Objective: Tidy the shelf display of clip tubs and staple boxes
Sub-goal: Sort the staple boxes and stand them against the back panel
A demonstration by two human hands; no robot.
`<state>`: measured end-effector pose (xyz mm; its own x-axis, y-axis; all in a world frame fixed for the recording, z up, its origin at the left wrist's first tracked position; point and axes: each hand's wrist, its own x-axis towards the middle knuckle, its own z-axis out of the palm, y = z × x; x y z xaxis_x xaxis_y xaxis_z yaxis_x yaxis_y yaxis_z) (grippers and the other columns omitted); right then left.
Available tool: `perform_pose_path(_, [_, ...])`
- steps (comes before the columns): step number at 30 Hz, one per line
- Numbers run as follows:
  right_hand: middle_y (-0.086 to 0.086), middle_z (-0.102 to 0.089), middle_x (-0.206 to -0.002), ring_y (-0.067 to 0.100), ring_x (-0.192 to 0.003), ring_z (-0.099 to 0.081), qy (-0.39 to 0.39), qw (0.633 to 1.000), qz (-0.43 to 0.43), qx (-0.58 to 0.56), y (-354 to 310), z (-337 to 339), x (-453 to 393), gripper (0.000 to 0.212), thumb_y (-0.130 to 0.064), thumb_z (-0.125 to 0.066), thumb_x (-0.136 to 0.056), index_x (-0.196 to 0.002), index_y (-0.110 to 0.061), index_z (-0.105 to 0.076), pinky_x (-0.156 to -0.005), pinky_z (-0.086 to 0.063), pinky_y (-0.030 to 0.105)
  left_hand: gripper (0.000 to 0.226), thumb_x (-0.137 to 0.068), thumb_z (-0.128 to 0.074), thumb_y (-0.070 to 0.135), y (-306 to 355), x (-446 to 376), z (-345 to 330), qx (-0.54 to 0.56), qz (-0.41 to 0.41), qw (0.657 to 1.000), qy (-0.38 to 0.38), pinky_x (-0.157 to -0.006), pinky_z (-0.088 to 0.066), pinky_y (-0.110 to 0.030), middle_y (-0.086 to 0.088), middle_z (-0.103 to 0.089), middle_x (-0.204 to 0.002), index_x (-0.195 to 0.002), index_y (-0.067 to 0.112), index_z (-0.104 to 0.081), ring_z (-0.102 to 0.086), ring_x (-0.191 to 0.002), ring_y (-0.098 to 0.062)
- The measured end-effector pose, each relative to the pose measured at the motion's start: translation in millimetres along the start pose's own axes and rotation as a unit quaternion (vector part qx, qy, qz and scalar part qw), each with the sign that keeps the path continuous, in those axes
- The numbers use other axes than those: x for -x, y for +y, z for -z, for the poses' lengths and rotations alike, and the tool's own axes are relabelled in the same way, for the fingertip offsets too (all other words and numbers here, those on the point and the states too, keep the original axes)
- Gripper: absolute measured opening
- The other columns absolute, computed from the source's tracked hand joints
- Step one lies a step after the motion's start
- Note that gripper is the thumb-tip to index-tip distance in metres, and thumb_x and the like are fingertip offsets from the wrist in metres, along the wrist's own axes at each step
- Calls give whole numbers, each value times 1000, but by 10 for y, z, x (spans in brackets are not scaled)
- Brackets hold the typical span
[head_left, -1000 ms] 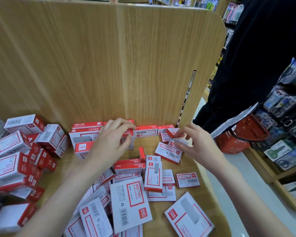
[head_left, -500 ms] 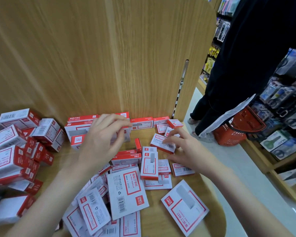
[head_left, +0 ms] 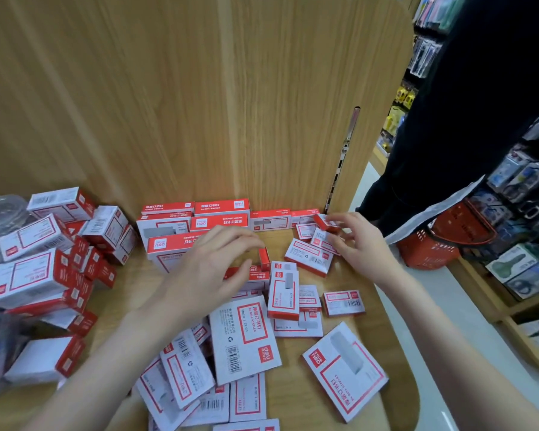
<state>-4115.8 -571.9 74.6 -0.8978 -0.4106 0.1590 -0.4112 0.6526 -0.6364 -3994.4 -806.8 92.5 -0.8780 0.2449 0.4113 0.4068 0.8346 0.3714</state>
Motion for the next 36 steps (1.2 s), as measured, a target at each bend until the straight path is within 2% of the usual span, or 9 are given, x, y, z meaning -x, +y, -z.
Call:
perform_pose_path(4, [-3,-49,-105,10,-96,-44,5,999,34,29,-22,-12,-10,29,-16,-61,-86,-115,-20,-62,-82,-36,20,30,-88,-42,27,-27,-47,-30,5,0,1000,1,-90,-39,-28,10,-57,-110,-109,19,-61,-48,-104,-8])
perform_pose_path(9, [7,-54,-111,21,-101,-44,-23,992,93,80,-118,-72,-112,26,-10,-57,-88,-111,-19,-66,-83,-25,19,30,-88,-41,27,-47,-47,-54,2,-4,1000,-1,-89,-38,-24,10,-57,-109,-110,19,-61,-48,-103,-6])
perform_pose_path(15, [6,-42,-118,17,-103,-43,-12,996,55,66,-164,-156,-127,27,-13,-59,-88,-115,-16,-59,-83,-29,15,33,-88,-40,31,-48,-2,-33,16,19,1000,-6,-87,-35,-13,14,-55,-112,-114,21,-58,-47,-105,1])
perform_pose_path(19, [-1,-38,-110,9,-94,-43,15,998,34,45,-122,-160,-12,19,-11,-60,-86,-105,-13,-57,-69,-32,6,36,-87,-42,34,-27,45,-46,-18,6,999,-29,-87,-35,-17,12,-58,-112,-117,20,-57,-50,-102,-1])
perform_pose_path(23, [-3,-44,-109,6,-89,-47,-2,1000,24,2,-92,-100,49,22,-9,-60,-86,-107,-15,-60,-70,-33,-2,35,-85,-44,31,3,9,-60,-20,-6,1000,-22,-89,-29,-18,11,-61,-103,-116,19,-56,-50,-96,1])
perform_pose_path(27, [-4,-42,-110,2,-87,-48,17,998,-17,-64,-108,-132,137,27,-8,-56,-88,-114,-16,-53,-78,-38,8,33,-86,-42,28,4,11,-63,-13,7,1000,15,-91,-31,-21,16,-57,-103,-116,21,-54,-50,-97,0])
perform_pose_path(31, [-7,-33,-115,6,-104,-41,19,997,-57,-43,-114,-191,162,32,-10,-56,-89,-119,-17,-48,-90,-35,16,33,-85,-37,23,-42,56,7,-28,31,998,48,-87,-30,-24,14,-58,-104,-109,19,-59,-48,-98,-3])
perform_pose_path(34, [0,-42,-111,10,-102,-40,76,996,33,-16,-195,-96,140,33,-3,-59,-85,-116,-12,-55,-89,-35,22,33,-84,-36,20,-95,86,62,-44,48,995,72,-86,-29,-24,8,-60,-103,-104,16,-62,-51,-99,-11])
perform_pose_path(36, [6,-50,-112,15,-100,-43,28,991,133,19,-297,-72,100,34,2,-58,-82,-112,-14,-61,-86,-33,23,36,-82,-35,19,-128,102,91,-49,65,993,82,-87,-29,-26,5,-61,-104,-101,16,-64,-51,-100,-16])
